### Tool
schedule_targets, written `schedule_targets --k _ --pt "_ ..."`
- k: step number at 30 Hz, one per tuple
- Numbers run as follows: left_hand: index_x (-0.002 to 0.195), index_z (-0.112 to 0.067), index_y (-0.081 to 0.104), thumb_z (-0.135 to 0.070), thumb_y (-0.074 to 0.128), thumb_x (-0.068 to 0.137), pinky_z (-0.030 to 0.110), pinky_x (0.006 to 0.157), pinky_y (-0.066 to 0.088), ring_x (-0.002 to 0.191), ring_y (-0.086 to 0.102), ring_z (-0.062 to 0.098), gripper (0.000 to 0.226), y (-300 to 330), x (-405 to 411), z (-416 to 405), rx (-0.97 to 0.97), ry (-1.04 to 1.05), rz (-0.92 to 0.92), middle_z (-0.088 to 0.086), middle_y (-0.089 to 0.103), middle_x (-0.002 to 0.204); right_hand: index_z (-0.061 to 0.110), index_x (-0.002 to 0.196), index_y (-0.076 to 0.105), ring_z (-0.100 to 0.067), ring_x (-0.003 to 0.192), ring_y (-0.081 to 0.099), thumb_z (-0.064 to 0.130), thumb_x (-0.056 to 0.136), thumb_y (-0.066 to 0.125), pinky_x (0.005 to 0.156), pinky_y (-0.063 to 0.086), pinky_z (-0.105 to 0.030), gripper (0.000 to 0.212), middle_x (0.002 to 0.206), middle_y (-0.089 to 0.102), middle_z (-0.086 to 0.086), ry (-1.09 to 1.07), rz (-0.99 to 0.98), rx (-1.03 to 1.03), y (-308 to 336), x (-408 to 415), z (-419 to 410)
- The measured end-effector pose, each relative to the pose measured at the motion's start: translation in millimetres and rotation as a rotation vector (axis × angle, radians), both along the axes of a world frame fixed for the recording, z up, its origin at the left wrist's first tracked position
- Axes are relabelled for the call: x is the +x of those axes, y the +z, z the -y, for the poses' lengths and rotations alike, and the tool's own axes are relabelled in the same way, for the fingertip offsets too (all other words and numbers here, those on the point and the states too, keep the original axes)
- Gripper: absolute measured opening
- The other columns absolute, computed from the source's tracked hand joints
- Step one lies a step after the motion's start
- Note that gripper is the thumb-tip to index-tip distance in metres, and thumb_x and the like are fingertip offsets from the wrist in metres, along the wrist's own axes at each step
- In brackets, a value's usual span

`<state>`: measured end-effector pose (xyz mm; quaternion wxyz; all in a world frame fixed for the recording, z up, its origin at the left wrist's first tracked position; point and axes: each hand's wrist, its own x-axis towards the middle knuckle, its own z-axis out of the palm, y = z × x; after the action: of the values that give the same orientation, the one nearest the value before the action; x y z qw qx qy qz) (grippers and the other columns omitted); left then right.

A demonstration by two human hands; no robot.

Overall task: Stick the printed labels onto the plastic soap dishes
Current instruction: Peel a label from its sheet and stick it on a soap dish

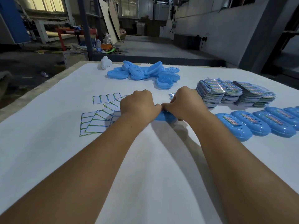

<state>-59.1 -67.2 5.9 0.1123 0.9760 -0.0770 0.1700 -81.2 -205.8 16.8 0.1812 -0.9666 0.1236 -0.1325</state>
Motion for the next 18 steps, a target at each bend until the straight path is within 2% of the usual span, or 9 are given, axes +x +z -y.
schedule_targets --k 2,5,8,11,14,15,17,18 --pt "0.101 -0.024 0.064 -0.058 0.057 0.087 0.033 0.065 0.040 0.087 0.061 0.026 0.038 -1 0 -1 0.003 -0.003 -0.006 0.002 0.067 0.096 0.011 0.074 0.060 -0.029 0.073 0.067 0.051 0.075 0.075 0.063 0.053 -0.030 0.043 0.070 0.063 -0.008 -0.005 0.013 -0.062 0 2 0" --pt "0.101 -0.024 0.063 -0.058 0.059 0.086 0.033 0.068 0.041 0.091 0.062 0.026 0.038 -5 2 -5 -0.082 -0.010 -0.059 0.000 0.067 0.099 0.014 0.068 0.048 -0.024 0.068 0.061 0.060 0.073 0.077 0.052 0.038 -0.028 0.055 0.066 0.059 -0.005 -0.029 0.020 -0.104 0 3 1" --pt "0.095 -0.025 0.060 -0.060 0.061 0.084 0.032 0.067 0.041 0.087 0.060 0.022 0.037 -11 3 -9 -0.197 -0.040 -0.094 -0.005 0.063 0.088 0.014 0.068 0.045 -0.024 0.067 0.055 0.069 0.069 0.076 0.047 0.029 -0.029 0.063 0.064 0.054 -0.002 -0.055 0.006 -0.084 -1 1 7" --pt "0.092 -0.028 0.057 -0.061 0.057 0.088 0.034 0.068 0.043 0.083 0.059 0.019 0.033 -17 2 -11 -0.322 -0.085 -0.076 -0.009 0.059 0.083 0.013 0.073 0.058 -0.026 0.071 0.057 0.071 0.073 0.071 0.053 0.034 -0.031 0.059 0.068 0.058 -0.002 -0.036 -0.024 0.008 -5 -2 13" --pt "0.093 -0.027 0.056 -0.056 0.047 0.096 0.036 0.070 0.047 0.083 0.062 0.021 0.031 -15 3 -14 -0.434 -0.085 -0.027 -0.004 0.066 0.089 0.013 0.070 0.065 -0.027 0.072 0.062 0.057 0.085 0.063 0.056 0.041 -0.033 0.046 0.067 0.063 -0.002 -0.012 0.050 0.143 -3 -3 16" --pt "0.093 -0.026 0.056 -0.055 0.045 0.098 0.036 0.070 0.046 0.083 0.062 0.021 0.031 -14 4 -16 -0.455 -0.079 -0.005 -0.003 0.067 0.090 0.014 0.073 0.066 -0.027 0.077 0.064 0.052 0.088 0.062 0.061 0.045 -0.035 0.041 0.072 0.067 -0.002 0.000 0.088 0.159 -1 -3 17" --pt "0.094 -0.025 0.056 -0.053 0.043 0.099 0.036 0.070 0.045 0.083 0.062 0.022 0.031 -12 4 -19 -0.478 -0.072 0.022 -0.002 0.067 0.089 0.020 0.102 0.073 -0.020 0.093 0.065 0.048 0.089 0.065 0.079 0.051 -0.035 0.032 0.099 0.072 0.005 0.103 0.122 0.180 0 -3 16" --pt "0.094 -0.025 0.056 -0.053 0.043 0.099 0.036 0.070 0.045 0.083 0.061 0.022 0.031 -13 4 -21 -0.482 -0.073 0.024 -0.002 0.067 0.088 0.025 0.118 0.069 -0.014 0.101 0.062 0.049 0.087 0.069 0.087 0.050 -0.032 0.039 0.110 0.068 0.010 0.187 0.104 0.191 1 -5 13"
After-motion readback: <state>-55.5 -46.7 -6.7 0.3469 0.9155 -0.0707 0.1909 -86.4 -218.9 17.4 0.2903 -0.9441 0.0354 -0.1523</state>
